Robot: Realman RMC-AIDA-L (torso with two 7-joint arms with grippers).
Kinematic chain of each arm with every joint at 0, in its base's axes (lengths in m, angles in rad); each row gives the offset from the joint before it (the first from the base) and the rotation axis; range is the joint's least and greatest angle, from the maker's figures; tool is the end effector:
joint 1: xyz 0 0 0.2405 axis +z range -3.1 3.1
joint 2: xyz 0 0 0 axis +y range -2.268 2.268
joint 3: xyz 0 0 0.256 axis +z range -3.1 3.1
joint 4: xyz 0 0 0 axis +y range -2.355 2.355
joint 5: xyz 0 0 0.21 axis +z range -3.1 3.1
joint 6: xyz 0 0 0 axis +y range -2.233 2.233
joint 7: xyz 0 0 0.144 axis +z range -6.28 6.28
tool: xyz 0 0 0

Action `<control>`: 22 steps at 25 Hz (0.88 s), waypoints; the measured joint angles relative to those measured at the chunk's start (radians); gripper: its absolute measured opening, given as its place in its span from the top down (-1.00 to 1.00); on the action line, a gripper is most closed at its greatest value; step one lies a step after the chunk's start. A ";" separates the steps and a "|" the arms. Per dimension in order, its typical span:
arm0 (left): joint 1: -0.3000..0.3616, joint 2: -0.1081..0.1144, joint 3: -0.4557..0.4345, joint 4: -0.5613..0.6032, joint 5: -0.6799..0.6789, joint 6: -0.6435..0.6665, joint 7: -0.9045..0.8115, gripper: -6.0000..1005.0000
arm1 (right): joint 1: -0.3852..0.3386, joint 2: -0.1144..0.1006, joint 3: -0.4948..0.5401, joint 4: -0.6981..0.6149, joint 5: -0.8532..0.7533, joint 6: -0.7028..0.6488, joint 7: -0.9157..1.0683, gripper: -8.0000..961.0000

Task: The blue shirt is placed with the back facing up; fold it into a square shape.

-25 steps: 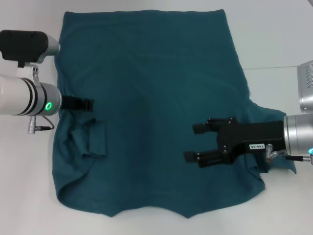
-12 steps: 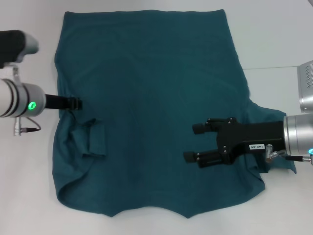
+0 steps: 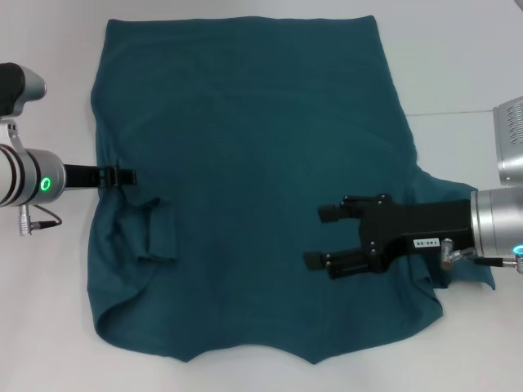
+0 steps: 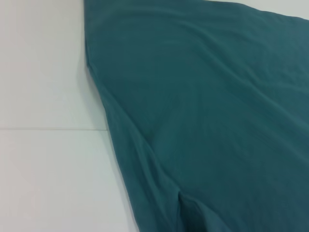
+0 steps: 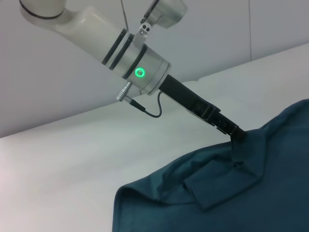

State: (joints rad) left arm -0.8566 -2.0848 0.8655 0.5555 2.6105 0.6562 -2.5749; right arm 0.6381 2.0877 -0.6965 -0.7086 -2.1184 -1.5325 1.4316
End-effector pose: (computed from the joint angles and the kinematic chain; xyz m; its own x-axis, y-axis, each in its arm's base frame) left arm -0.2541 0.4610 -0.0097 0.4608 0.7448 0.4826 0.8256 -0.1602 -0.5411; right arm 0.2332 0.3568 -0.0039 0.8693 -0.2911 -0.3995 -0.3754 -0.9146 -0.1503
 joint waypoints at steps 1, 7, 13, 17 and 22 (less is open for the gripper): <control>-0.003 0.000 0.000 -0.009 -0.001 -0.011 -0.001 -0.11 | 0.000 0.000 0.000 0.000 0.000 0.000 0.000 -0.96; -0.015 -0.005 0.002 -0.030 -0.001 -0.032 0.002 -0.57 | 0.000 0.000 0.000 0.000 0.000 0.000 0.000 -0.96; -0.027 -0.008 0.005 -0.059 -0.001 -0.044 0.018 -0.59 | 0.002 0.000 0.000 0.000 0.000 0.000 0.000 -0.96; -0.027 -0.009 0.006 -0.062 -0.001 -0.051 0.020 -0.54 | 0.002 0.000 0.000 0.001 0.000 0.000 -0.001 -0.96; -0.026 -0.011 0.009 -0.063 -0.001 -0.063 0.020 -0.27 | 0.002 0.000 0.000 0.001 0.000 0.004 -0.001 -0.96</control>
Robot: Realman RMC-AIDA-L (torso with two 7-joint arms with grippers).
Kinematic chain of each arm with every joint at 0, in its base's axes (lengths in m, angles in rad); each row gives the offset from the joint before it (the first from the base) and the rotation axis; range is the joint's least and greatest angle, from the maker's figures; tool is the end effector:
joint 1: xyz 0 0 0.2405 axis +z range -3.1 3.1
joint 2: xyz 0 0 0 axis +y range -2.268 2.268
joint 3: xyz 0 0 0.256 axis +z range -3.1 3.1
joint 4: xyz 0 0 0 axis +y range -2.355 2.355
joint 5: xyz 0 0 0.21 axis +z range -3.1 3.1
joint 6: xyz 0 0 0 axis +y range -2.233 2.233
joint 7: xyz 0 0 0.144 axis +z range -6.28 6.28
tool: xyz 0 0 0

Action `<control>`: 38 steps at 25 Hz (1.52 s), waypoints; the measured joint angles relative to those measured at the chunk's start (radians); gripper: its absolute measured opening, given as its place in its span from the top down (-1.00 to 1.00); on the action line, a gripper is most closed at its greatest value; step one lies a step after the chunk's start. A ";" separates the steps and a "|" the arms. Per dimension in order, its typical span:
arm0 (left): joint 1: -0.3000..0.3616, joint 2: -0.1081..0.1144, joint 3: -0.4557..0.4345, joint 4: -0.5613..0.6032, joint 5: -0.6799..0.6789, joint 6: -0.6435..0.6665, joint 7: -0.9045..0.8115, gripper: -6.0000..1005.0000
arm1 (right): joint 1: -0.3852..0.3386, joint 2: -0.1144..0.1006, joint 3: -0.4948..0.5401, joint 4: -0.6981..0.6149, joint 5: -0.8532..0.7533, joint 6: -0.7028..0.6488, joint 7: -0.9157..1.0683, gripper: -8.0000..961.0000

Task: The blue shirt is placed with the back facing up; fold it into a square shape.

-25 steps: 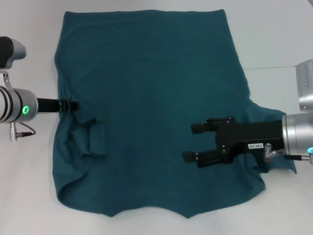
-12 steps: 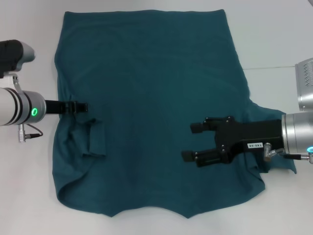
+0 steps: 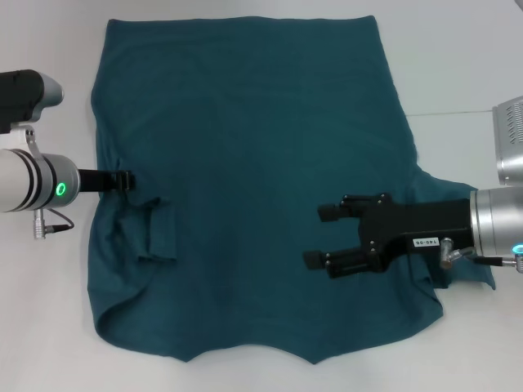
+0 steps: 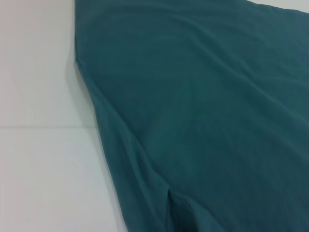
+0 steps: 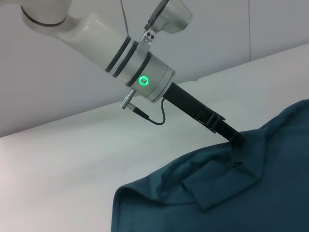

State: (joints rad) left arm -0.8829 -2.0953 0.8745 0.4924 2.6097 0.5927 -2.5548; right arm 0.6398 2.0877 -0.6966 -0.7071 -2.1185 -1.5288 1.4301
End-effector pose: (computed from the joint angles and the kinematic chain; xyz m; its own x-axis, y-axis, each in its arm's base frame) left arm -0.2513 0.4613 -0.0240 0.4819 0.7405 0.4685 0.8118 -0.1760 -0.5567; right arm 0.2329 0.3575 -0.0041 0.8701 -0.2895 -0.3989 -0.3745 -0.9145 -0.1530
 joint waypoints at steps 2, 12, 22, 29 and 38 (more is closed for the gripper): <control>-0.001 -0.001 0.000 0.000 0.000 -0.004 0.002 -0.11 | 0.000 0.000 0.000 0.000 0.000 0.000 0.001 -0.96; -0.011 -0.017 0.003 -0.002 0.003 -0.043 0.018 0.88 | 0.001 0.000 0.006 0.004 0.000 -0.001 0.002 -0.96; -0.064 -0.034 -0.006 -0.002 -0.030 -0.061 0.010 0.94 | 0.002 0.000 0.000 0.006 0.012 0.005 -0.002 -0.94; -0.080 -0.044 -0.007 -0.004 -0.077 -0.117 0.010 0.92 | 0.001 0.000 0.000 0.006 0.012 0.006 -0.005 -0.91; -0.065 -0.059 -0.008 -0.015 -0.079 -0.204 -0.006 0.49 | 0.000 0.000 0.000 0.008 0.012 0.004 -0.005 -0.87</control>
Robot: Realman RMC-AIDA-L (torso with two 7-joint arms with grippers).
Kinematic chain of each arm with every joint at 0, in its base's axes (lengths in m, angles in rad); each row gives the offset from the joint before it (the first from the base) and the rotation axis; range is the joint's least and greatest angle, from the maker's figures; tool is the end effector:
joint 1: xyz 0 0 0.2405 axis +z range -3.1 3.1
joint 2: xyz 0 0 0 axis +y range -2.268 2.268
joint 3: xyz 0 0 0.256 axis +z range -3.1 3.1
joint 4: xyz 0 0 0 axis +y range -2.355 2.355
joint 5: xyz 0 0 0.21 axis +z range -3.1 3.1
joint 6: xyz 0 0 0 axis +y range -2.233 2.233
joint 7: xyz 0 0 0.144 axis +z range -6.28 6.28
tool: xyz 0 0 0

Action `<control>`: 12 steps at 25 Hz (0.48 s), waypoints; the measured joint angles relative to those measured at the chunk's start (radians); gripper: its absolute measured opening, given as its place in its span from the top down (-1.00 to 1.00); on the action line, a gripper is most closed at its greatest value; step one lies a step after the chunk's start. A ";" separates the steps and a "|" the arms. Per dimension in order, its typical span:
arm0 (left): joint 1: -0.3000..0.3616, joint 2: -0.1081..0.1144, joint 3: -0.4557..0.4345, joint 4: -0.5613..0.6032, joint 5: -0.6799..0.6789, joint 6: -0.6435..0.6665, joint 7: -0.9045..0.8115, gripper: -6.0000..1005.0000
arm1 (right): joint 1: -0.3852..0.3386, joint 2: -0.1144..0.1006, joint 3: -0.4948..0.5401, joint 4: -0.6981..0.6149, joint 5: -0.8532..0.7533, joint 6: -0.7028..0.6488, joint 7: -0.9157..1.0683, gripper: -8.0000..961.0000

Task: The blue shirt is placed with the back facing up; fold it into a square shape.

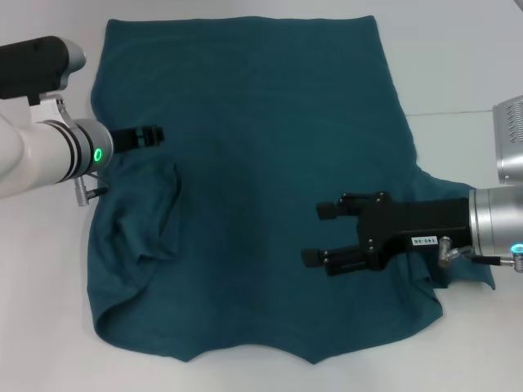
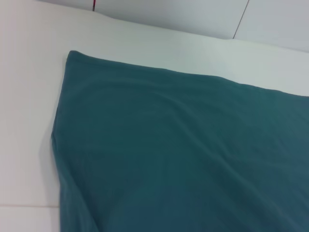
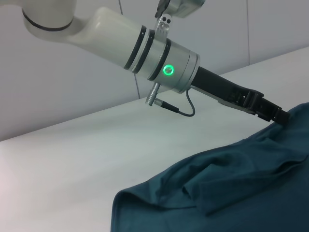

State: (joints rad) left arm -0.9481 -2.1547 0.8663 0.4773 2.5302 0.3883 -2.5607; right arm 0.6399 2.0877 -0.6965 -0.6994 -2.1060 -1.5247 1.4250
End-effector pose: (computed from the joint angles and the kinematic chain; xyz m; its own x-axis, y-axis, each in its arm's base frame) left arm -0.2103 0.4819 -0.0361 0.4850 0.6210 0.6158 0.8409 -0.1377 -0.5234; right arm 0.2323 0.3579 -0.0047 0.8654 -0.2879 -0.4102 -0.3768 -0.9134 -0.1539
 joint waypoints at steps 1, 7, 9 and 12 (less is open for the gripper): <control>0.000 0.002 0.000 -0.003 -0.002 0.004 0.000 0.42 | 0.001 0.000 0.000 0.000 0.000 0.000 0.000 -0.87; 0.028 0.035 0.002 0.048 -0.030 0.185 0.014 0.09 | 0.011 0.000 0.001 -0.008 0.002 -0.001 0.012 -0.84; 0.066 0.042 0.002 0.117 -0.046 0.295 0.042 0.00 | 0.014 0.000 0.002 -0.024 0.002 -0.004 0.038 -0.83; 0.158 0.045 -0.001 0.275 -0.096 0.475 0.104 -0.13 | 0.017 -0.002 -0.010 -0.107 0.001 -0.026 0.138 -0.82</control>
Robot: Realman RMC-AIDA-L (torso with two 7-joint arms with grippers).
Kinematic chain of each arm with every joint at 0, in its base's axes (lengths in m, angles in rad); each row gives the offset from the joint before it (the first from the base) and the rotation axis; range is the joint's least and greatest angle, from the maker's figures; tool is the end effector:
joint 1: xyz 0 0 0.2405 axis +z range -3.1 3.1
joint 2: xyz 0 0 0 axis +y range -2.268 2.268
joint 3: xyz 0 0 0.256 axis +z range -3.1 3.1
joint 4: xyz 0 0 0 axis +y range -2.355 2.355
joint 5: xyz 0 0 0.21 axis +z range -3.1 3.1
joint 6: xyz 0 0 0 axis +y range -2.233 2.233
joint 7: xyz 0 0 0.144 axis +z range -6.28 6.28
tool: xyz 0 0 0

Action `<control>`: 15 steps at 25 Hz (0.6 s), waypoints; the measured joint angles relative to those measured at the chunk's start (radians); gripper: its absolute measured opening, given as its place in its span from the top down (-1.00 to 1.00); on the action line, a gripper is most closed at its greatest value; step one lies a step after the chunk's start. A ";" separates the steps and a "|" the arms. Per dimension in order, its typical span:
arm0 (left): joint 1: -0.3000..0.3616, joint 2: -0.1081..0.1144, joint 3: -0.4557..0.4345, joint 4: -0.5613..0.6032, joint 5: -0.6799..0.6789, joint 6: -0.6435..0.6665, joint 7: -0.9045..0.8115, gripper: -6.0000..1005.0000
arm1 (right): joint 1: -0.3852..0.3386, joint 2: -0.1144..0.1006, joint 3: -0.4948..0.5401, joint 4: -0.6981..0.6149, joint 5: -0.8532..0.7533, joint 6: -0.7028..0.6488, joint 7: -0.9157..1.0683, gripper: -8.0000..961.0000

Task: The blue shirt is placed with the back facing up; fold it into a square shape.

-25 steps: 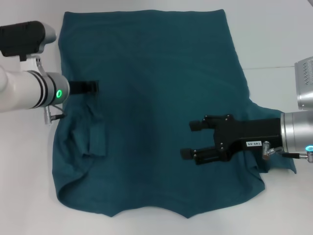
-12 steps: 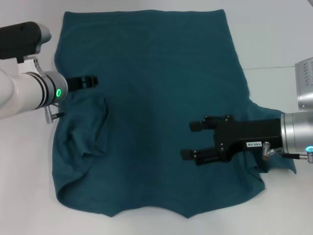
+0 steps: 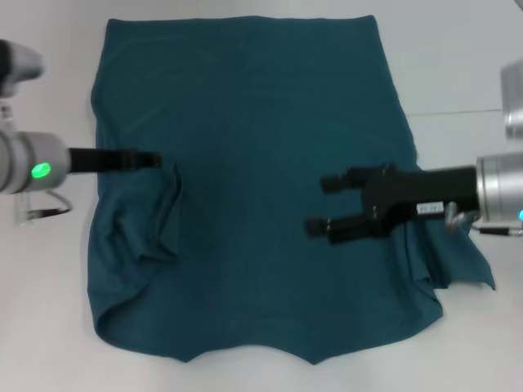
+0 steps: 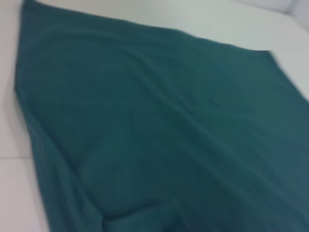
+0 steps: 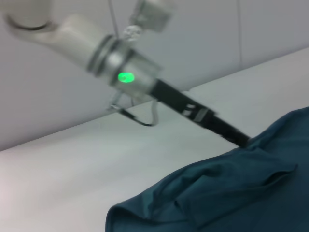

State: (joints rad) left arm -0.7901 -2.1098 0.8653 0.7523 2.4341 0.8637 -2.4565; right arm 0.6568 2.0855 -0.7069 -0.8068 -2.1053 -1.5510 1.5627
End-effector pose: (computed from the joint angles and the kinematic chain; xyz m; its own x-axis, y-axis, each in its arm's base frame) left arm -0.2255 0.4519 0.0013 0.4821 0.7170 0.5034 0.8623 -0.2869 -0.4172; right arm 0.2153 0.3694 0.0140 0.8567 -0.3121 -0.4106 -0.4041 -0.9009 -0.1585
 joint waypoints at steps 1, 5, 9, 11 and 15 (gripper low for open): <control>0.037 0.001 0.000 0.063 -0.026 0.065 0.027 -0.17 | 0.001 0.000 -0.009 -0.043 -0.002 -0.012 0.049 -0.82; 0.155 0.042 -0.001 0.223 -0.112 0.305 0.120 -0.31 | 0.005 -0.001 -0.088 -0.284 -0.006 -0.063 0.293 -0.80; 0.191 0.071 -0.028 0.243 -0.132 0.434 0.177 -0.37 | 0.047 -0.001 -0.170 -0.531 -0.065 -0.120 0.549 -0.79; 0.206 0.075 -0.095 0.244 -0.131 0.525 0.256 -0.37 | 0.105 0.002 -0.181 -0.601 -0.137 -0.162 0.662 -0.78; 0.212 0.079 -0.126 0.230 -0.129 0.575 0.332 -0.36 | 0.228 0.017 -0.188 -0.624 -0.313 -0.222 0.815 -0.76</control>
State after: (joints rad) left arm -0.5780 -2.0308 0.7393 0.9820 2.3047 1.4390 -2.1242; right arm 0.8844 2.1022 -0.8950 -1.4308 -2.4187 -1.7726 2.3774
